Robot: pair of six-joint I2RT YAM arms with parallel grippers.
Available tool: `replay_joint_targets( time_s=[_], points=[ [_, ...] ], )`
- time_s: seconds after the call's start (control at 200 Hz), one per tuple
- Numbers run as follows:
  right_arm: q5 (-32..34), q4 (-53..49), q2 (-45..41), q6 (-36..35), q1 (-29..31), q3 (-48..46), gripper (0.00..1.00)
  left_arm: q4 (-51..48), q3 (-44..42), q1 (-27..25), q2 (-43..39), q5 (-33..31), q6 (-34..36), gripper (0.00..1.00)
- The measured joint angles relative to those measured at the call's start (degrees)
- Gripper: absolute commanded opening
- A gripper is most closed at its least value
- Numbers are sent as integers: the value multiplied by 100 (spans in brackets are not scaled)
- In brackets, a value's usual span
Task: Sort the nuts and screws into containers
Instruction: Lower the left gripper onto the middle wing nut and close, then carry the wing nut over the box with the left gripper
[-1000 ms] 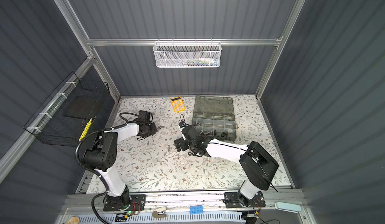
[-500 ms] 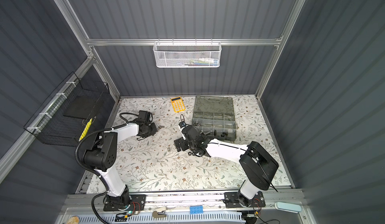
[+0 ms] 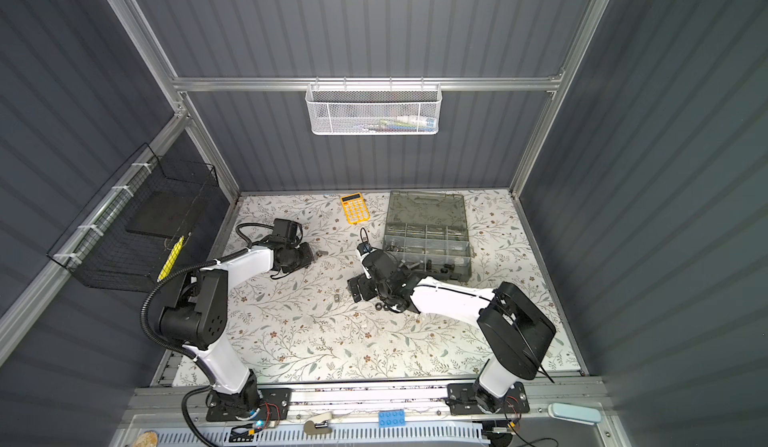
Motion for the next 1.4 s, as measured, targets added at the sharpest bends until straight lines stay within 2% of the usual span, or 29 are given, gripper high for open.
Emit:
replay_joint_targets(
  time_s=[0.195,0.425,0.81,1.001,1.401],
  points=[
    [72,0,0,28,-17,0,99,-44,15,-197,-13,-7,0,9],
    [105,39,-105,76,-136,-68,99,-221,378,-780,-13,-111,0,9],
    [37,216,-629,376,-640,-472,99,-282,1058,-1526,109,-181,-81,9],
    [-48,361,-931,660,-1049,-785,99,-323,1556,-1862,501,-227,-109,9],
    [-289,566,-1202,1252,-1759,-1172,99,-337,3241,-2494,1449,-223,-109,9]
  ],
)
